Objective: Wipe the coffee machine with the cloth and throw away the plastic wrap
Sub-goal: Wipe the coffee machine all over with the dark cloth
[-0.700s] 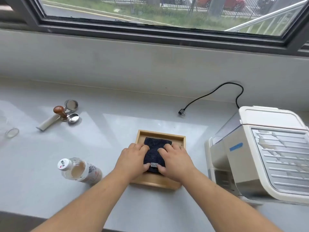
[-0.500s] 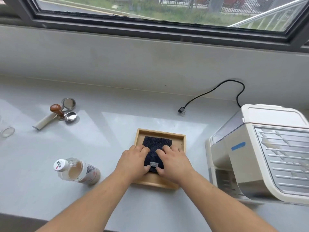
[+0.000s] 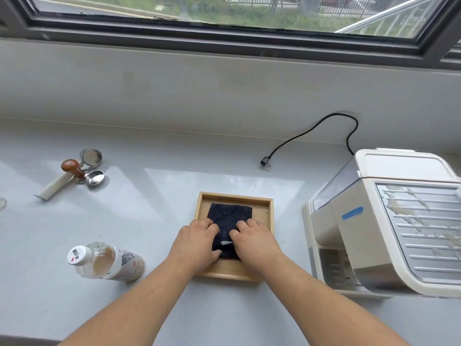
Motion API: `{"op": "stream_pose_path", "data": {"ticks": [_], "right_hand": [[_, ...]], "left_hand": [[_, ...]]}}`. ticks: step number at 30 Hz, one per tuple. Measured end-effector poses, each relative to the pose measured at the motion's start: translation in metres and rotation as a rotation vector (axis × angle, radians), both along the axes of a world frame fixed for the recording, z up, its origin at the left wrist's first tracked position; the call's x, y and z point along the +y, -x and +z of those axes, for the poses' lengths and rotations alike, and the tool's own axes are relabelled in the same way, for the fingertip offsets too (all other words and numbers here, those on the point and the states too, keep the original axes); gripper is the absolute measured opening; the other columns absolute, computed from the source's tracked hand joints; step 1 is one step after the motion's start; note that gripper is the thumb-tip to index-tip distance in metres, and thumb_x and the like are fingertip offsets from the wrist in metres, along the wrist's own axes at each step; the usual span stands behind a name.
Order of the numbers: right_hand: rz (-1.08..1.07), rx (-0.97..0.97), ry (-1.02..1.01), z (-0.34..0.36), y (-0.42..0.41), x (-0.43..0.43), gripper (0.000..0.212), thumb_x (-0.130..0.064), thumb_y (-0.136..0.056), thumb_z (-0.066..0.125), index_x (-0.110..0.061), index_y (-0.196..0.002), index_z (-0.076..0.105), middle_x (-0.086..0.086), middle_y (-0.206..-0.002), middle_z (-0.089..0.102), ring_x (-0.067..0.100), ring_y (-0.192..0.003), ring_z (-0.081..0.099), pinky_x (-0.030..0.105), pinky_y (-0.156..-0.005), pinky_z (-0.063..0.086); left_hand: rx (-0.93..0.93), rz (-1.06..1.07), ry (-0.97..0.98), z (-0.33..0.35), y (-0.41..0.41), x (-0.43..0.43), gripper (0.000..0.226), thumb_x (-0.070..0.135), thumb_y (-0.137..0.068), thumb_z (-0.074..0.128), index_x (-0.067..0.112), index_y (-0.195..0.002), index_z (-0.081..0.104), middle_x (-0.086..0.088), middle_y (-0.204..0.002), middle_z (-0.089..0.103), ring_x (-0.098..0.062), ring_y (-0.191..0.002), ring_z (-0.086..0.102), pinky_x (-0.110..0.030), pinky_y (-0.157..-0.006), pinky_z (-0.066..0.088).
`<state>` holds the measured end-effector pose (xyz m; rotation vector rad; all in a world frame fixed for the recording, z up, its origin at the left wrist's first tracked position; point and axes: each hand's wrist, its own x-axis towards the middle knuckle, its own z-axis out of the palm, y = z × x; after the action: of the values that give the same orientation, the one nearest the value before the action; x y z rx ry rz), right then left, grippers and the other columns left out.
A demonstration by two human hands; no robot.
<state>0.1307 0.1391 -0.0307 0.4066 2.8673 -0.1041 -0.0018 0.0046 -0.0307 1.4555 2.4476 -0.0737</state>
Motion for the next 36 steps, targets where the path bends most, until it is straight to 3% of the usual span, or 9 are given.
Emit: {"op": "stream_pose_path", "data": {"ticks": [8,11,15,20,23,28,31,36], "right_hand": [[-0.085,0.15,0.158,0.022,0.011,-0.006,0.008,-0.018,-0.097,0.045,-0.019,-0.097,0.053,0.005,-0.095,0.066,0.03,-0.087,0.058,0.043,-0.072,0.044],[-0.088,0.215,0.195,0.042,0.013,-0.009,0.01,-0.022,-0.099,0.042,-0.022,-0.089,0.04,0.005,-0.09,0.064,0.03,-0.081,0.055,0.042,-0.067,0.039],[-0.107,0.293,0.233,0.072,0.014,-0.005,0.009,-0.026,-0.098,0.045,-0.019,-0.092,0.045,0.005,-0.092,0.065,0.03,-0.082,0.055,0.038,-0.065,0.029],[-0.149,0.325,0.242,0.106,0.008,0.011,0.015,-0.029,-0.098,0.044,-0.016,-0.095,0.052,0.002,-0.085,0.064,0.027,-0.074,0.056,0.04,-0.061,0.042],[-0.171,0.355,0.241,0.126,0.004,0.017,0.015,-0.029,-0.098,0.043,-0.017,-0.096,0.05,0.003,-0.083,0.063,0.029,-0.07,0.055,0.042,-0.06,0.045],[-0.193,0.42,0.232,0.159,-0.003,0.033,0.016,-0.03,-0.102,0.039,-0.019,-0.1,0.051,0.002,-0.089,0.065,0.031,-0.073,0.057,0.041,-0.059,0.043],[-0.196,0.402,0.208,0.176,-0.013,0.048,0.019,-0.028,-0.105,0.036,-0.021,-0.107,0.053,0.003,-0.093,0.066,0.032,-0.077,0.06,0.044,-0.065,0.051],[-0.232,0.33,0.176,0.194,-0.027,0.066,0.021,-0.027,-0.106,0.037,-0.025,-0.11,0.057,0.001,-0.104,0.068,0.032,-0.084,0.06,0.039,-0.065,0.046]], "left_hand": [[-0.003,0.025,-0.004,0.008,-0.002,0.001,0.048,0.062,-0.091,0.056,0.029,-0.125,0.057,0.008,-0.128,0.06,-0.02,-0.119,0.054,-0.036,-0.091,0.05],[-0.023,0.063,-0.044,0.018,-0.001,0.004,0.034,0.049,-0.094,0.052,0.029,-0.121,0.055,0.007,-0.119,0.065,-0.021,-0.11,0.057,-0.036,-0.084,0.05],[-0.046,0.109,-0.117,0.037,0.002,0.005,0.019,0.033,-0.095,0.05,0.029,-0.113,0.055,0.008,-0.108,0.069,-0.022,-0.099,0.061,-0.037,-0.077,0.049],[-0.093,0.167,-0.181,0.066,0.002,0.014,0.016,0.022,-0.083,0.052,0.032,-0.088,0.04,0.007,-0.091,0.064,-0.024,-0.079,0.056,-0.037,-0.06,0.036],[-0.077,0.182,-0.189,0.08,0.0,0.021,0.012,0.022,-0.084,0.047,0.032,-0.088,0.042,0.009,-0.081,0.061,-0.024,-0.073,0.059,-0.036,-0.055,0.036],[-0.059,0.244,-0.227,0.101,0.003,0.023,0.022,0.02,-0.094,0.043,0.031,-0.106,0.058,0.012,-0.077,0.057,-0.019,-0.068,0.056,-0.032,-0.051,0.035],[-0.11,0.307,-0.318,0.121,0.008,0.024,0.021,0.029,-0.101,0.038,0.035,-0.104,0.058,0.013,-0.083,0.063,-0.019,-0.076,0.06,-0.034,-0.058,0.043],[-0.134,0.324,-0.452,0.159,0.015,0.032,0.021,0.033,-0.105,0.038,0.038,-0.108,0.059,0.014,-0.092,0.068,-0.023,-0.088,0.062,-0.036,-0.069,0.049]]}}
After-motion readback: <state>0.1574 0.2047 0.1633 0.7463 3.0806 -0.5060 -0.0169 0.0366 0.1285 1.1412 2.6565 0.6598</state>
